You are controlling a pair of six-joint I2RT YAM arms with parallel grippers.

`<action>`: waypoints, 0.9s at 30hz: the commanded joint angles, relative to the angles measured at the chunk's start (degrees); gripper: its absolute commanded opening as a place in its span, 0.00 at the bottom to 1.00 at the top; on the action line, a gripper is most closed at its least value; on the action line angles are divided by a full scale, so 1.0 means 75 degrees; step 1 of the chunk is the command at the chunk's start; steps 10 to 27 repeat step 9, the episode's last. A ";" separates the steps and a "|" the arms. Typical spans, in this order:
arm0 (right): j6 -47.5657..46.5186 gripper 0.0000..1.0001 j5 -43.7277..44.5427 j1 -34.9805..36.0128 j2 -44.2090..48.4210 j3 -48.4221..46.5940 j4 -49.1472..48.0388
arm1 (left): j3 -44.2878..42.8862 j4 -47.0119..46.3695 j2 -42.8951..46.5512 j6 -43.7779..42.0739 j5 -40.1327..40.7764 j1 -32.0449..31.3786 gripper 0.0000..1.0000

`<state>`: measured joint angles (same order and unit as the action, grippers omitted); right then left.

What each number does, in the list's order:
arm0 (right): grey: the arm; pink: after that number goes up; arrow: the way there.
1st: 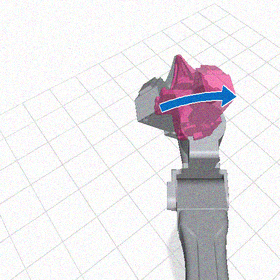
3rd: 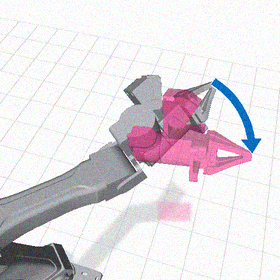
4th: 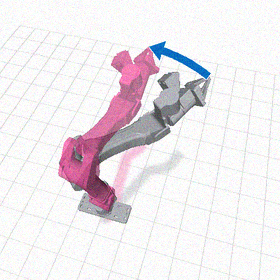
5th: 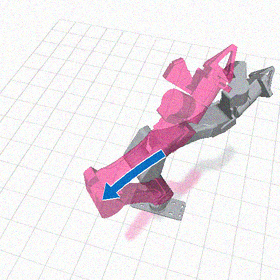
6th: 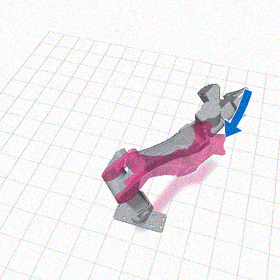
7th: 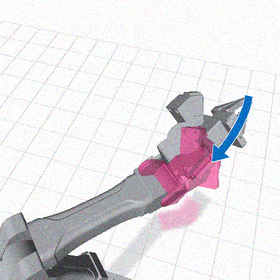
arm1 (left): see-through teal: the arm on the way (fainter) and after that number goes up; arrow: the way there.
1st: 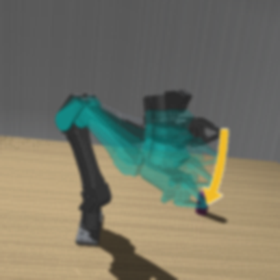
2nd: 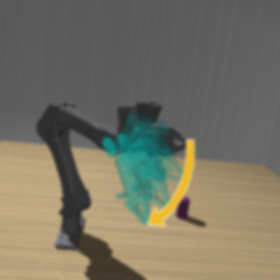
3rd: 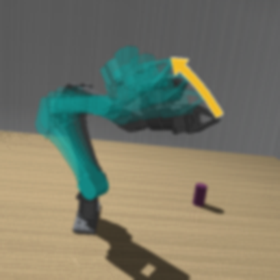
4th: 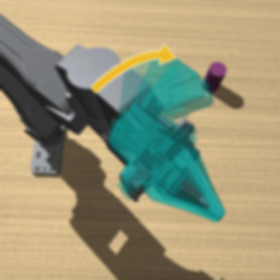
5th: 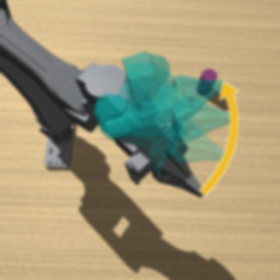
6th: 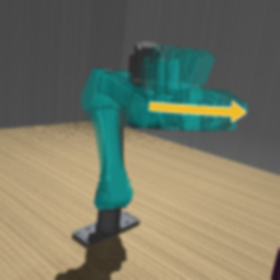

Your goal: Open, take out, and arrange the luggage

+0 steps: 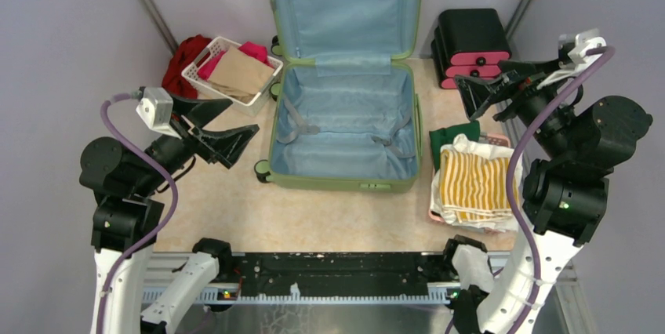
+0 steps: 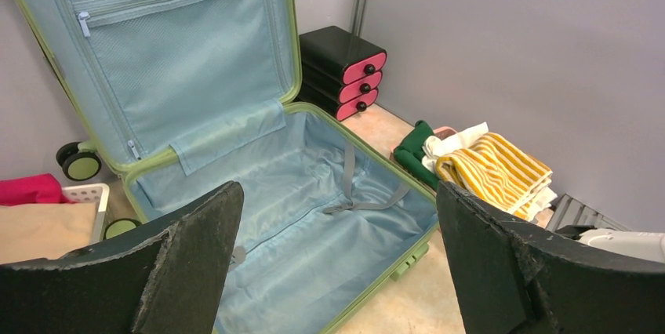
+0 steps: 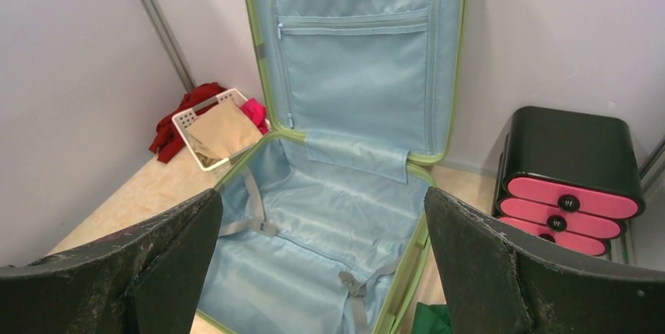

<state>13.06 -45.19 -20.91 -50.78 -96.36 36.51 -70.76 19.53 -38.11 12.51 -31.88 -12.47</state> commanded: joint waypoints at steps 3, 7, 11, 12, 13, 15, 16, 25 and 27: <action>-0.0030 0.99 -0.0080 -0.0072 0.0087 0.0042 -0.0354 | 0.0038 0.0033 0.0099 -0.0075 0.0066 0.0022 0.99; -0.0030 0.99 -0.0069 -0.0064 0.0109 0.0139 -0.0402 | 0.0066 0.0030 0.0101 -0.0075 0.0067 0.0020 0.99; -0.0030 0.99 -0.0107 -0.0066 0.0115 0.0133 -0.0414 | 0.0068 0.0021 0.0092 -0.0066 0.0057 0.0019 0.99; -0.0030 0.99 -0.0107 -0.0066 0.0115 0.0133 -0.0414 | 0.0068 0.0021 0.0092 -0.0066 0.0057 0.0019 0.99; -0.0030 0.99 -0.0107 -0.0066 0.0115 0.0133 -0.0414 | 0.0068 0.0021 0.0092 -0.0066 0.0057 0.0019 0.99; -0.0030 0.99 -0.0107 -0.0066 0.0115 0.0133 -0.0414 | 0.0068 0.0021 0.0092 -0.0066 0.0057 0.0019 0.99; -0.0030 0.99 -0.0107 -0.0066 0.0115 0.0133 -0.0414 | 0.0068 0.0021 0.0092 -0.0066 0.0057 0.0019 0.99; -0.0030 0.99 -0.0107 -0.0066 0.0115 0.0133 -0.0414 | 0.0068 0.0021 0.0092 -0.0066 0.0057 0.0019 0.99; -0.0030 0.99 -0.0107 -0.0066 0.0115 0.0133 -0.0414 | 0.0068 0.0021 0.0092 -0.0066 0.0057 0.0019 0.99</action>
